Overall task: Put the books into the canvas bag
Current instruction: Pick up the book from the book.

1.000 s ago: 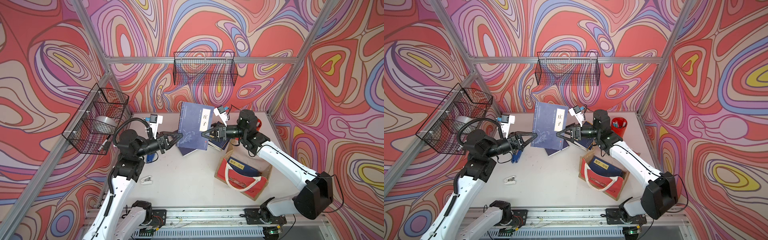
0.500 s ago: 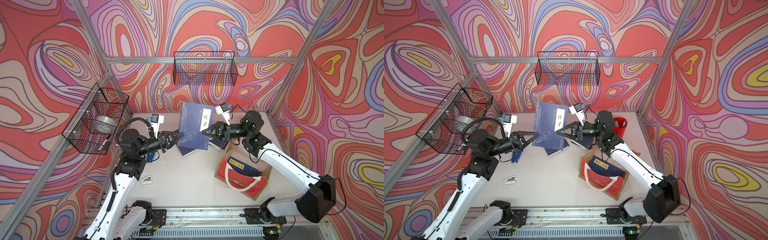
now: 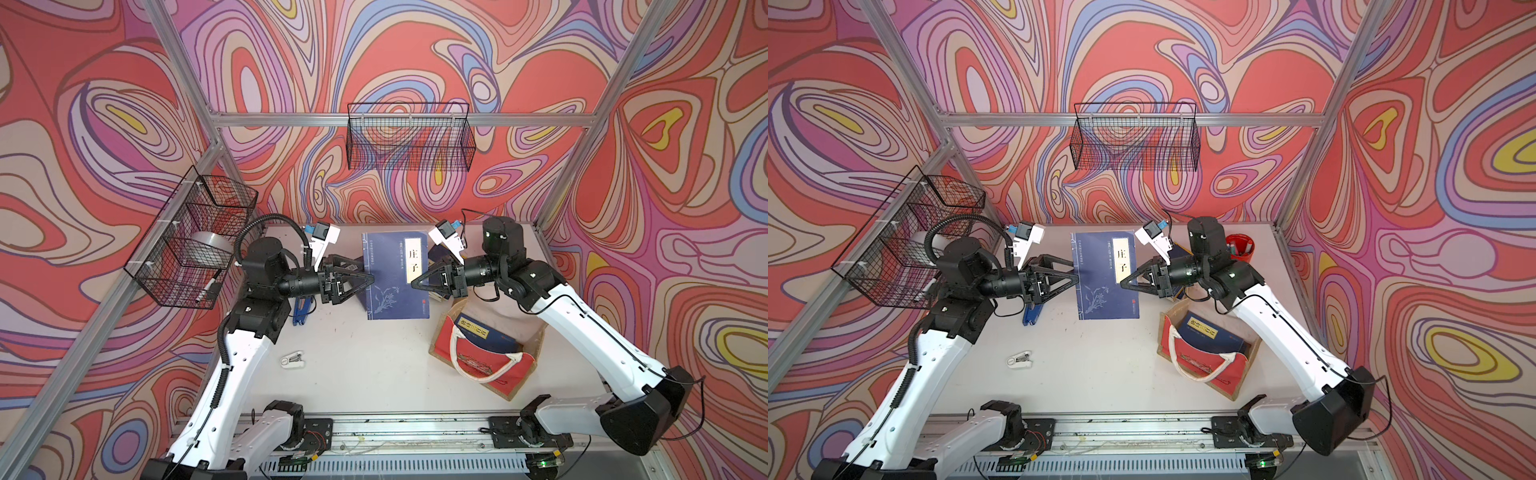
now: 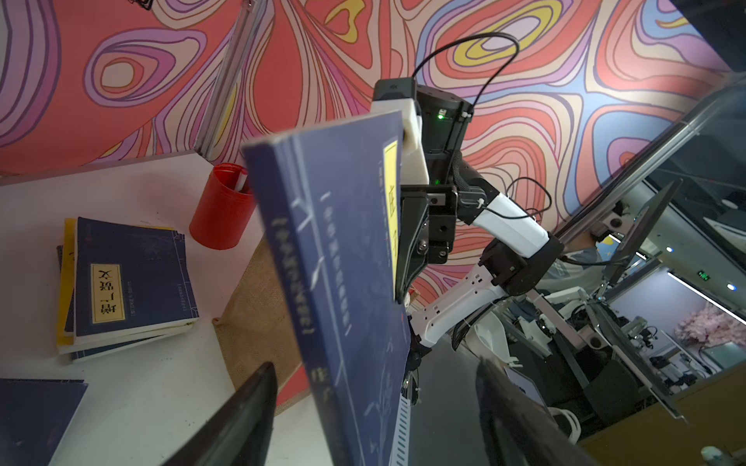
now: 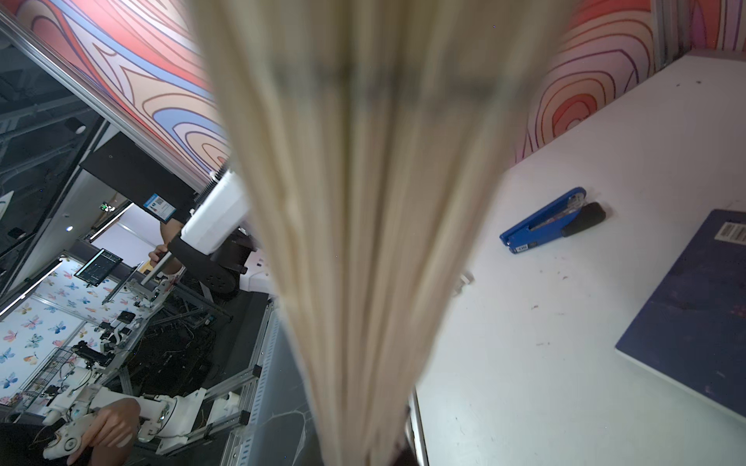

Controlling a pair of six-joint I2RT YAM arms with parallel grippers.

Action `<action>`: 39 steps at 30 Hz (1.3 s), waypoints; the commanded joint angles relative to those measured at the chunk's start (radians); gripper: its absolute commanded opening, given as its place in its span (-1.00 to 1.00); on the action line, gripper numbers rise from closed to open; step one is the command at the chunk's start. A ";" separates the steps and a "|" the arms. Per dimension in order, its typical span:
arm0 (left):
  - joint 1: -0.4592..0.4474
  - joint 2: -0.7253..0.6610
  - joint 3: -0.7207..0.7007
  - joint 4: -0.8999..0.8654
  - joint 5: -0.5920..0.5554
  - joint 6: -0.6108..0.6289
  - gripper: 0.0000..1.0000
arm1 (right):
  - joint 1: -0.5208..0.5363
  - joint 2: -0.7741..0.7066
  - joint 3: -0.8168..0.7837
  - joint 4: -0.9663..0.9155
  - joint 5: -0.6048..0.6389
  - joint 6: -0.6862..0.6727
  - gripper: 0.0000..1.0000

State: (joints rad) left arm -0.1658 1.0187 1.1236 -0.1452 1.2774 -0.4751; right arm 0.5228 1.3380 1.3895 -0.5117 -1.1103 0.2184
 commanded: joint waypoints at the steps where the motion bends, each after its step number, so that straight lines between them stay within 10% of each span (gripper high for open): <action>1: -0.018 0.023 0.062 -0.231 0.086 0.186 0.59 | 0.024 0.030 0.053 -0.330 0.053 -0.227 -1.00; 11: -0.160 0.153 0.196 -0.581 -0.041 0.456 0.43 | 0.098 0.068 0.136 -0.579 0.211 -0.357 -1.00; 21: -0.198 0.201 0.265 -0.749 -0.140 0.585 -0.74 | 0.129 0.095 0.214 -0.720 0.352 -0.396 -1.00; 31: -0.211 0.227 0.273 -0.791 -0.165 0.625 -0.01 | 0.138 0.080 0.197 -0.757 0.409 -0.378 -1.00; 35: -0.223 0.238 0.276 -0.793 -0.159 0.630 -0.10 | 0.140 0.073 0.193 -0.756 0.413 -0.370 -1.00; 39: -0.251 0.257 0.297 -0.825 -0.182 0.645 -0.64 | 0.143 0.085 0.198 -0.757 0.418 -0.369 -1.00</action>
State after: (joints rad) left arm -0.3950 1.2694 1.3800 -0.9211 1.0908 0.1196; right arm 0.6579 1.4231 1.5894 -1.2629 -0.7139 -0.1631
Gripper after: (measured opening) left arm 0.278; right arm 0.103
